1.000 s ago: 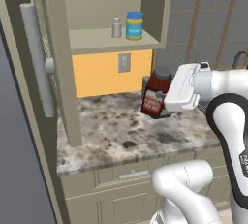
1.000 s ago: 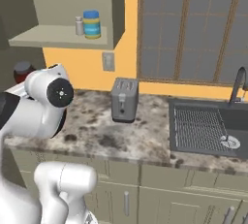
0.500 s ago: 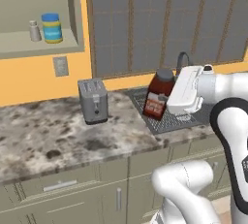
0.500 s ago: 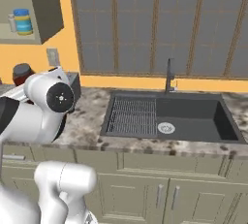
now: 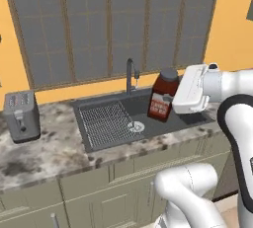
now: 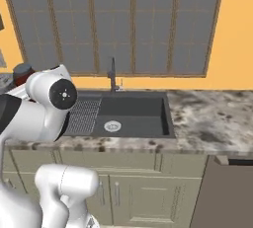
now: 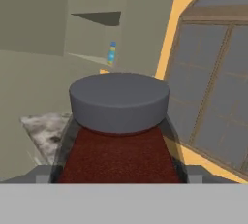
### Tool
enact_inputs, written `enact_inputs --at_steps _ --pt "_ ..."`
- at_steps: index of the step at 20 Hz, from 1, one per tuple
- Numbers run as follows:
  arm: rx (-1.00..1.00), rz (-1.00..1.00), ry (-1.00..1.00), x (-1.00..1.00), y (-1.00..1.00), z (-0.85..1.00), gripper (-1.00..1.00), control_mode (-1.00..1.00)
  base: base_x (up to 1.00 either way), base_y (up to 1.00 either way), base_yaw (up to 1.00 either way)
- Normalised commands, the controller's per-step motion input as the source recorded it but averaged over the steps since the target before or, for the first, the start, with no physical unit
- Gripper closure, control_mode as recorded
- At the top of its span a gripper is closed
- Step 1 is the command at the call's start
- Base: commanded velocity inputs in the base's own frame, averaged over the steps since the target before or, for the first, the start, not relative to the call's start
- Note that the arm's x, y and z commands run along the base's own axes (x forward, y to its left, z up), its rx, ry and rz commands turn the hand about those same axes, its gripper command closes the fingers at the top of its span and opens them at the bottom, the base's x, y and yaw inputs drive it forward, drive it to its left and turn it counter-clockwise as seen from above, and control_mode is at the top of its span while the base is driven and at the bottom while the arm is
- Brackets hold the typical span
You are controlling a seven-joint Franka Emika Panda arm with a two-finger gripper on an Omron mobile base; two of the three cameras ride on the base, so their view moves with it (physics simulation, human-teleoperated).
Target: Collect the paprika, mayonnaise, and shaker from the cabinet and place them next to the stove.
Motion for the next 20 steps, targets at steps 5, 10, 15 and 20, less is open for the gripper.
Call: enact_inputs --at_steps 5,10,15,20 --pt "0.0 0.0 0.0 0.0 0.0 0.0 1.0 1.0 -0.24 -1.0 -0.15" --pt "0.0 0.0 0.0 0.0 0.0 0.0 1.0 1.0 -0.08 -1.0 -0.13" --pt "0.0 0.0 0.0 0.0 0.0 0.0 1.0 1.0 -0.02 -1.0 -0.12" --pt "0.0 0.0 0.0 0.0 0.0 0.0 1.0 1.0 -0.03 -1.0 -0.11"
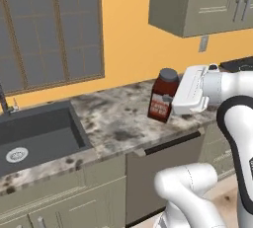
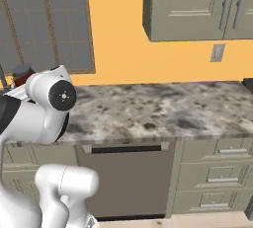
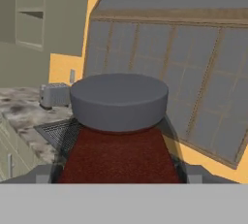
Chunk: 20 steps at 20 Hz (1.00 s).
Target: Collect the paprika, mayonnaise, and shaker from the cabinet and place them next to the stove.
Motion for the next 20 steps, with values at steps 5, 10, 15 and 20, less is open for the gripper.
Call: enact_inputs --at_steps 5,10,15,20 --pt "0.0 0.0 0.0 0.0 0.0 0.0 1.0 1.0 -0.09 -1.0 -0.1" --pt "0.0 0.0 0.0 0.0 0.0 0.0 1.0 1.0 -0.01 -1.0 -0.09" --pt "0.0 0.0 0.0 0.0 0.0 0.0 1.0 1.0 0.0 -1.0 -0.07" --pt "0.0 0.0 0.0 0.0 0.0 0.0 1.0 1.0 0.08 -1.0 -0.03"
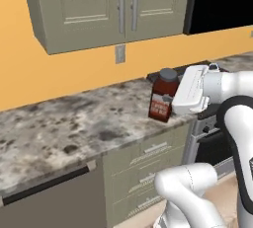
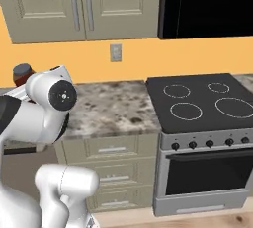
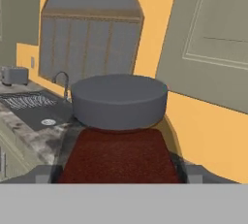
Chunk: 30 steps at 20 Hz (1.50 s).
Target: Collect the paprika, mayonnaise, and shaker from the cabinet and place them next to the stove.
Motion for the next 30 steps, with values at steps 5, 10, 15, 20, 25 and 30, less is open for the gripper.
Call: enact_inputs --at_steps 5,10,15,20,25,30 --pt "0.0 0.0 0.0 0.0 0.0 0.0 1.0 1.0 0.35 -1.0 0.0" --pt "0.0 0.0 0.0 0.0 0.0 0.0 1.0 1.0 0.46 -0.97 0.14" --pt "0.0 0.0 0.0 0.0 0.0 0.0 1.0 1.0 0.66 -0.43 0.4" --pt "0.0 0.0 0.0 0.0 0.0 0.0 1.0 1.0 0.62 -0.2 0.47" --pt "0.03 0.11 0.0 0.28 -0.23 -0.21 1.0 -1.0 0.39 -0.19 0.24" --pt "0.0 0.15 0.0 0.55 -0.56 -0.95 1.0 -1.0 0.0 0.0 0.0"
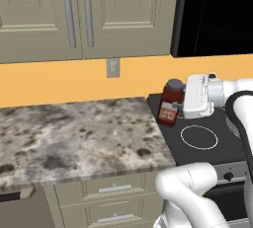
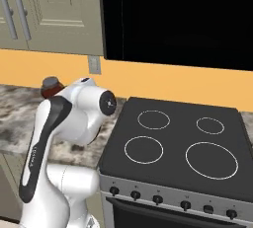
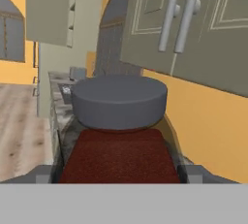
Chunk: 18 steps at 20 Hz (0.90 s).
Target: Collect the paprika, mayonnaise, and shaker from the cabinet and place them next to the stove.
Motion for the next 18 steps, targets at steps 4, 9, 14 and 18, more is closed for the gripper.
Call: enact_inputs --at_steps 4,9,14,18 --pt "0.0 0.14 0.02 0.7 -0.2 -0.72 1.0 -1.0 0.0 0.0 0.0" --pt "0.0 0.14 0.0 0.83 -0.17 -0.58 1.0 -1.0 0.0 0.0 0.0" --pt "0.0 0.11 0.0 0.8 -0.17 -0.3 1.0 -1.0 0.0 0.0 0.0" --pt "-0.05 0.05 0.04 0.74 -0.01 -0.35 1.0 -1.0 0.0 0.0 0.0"
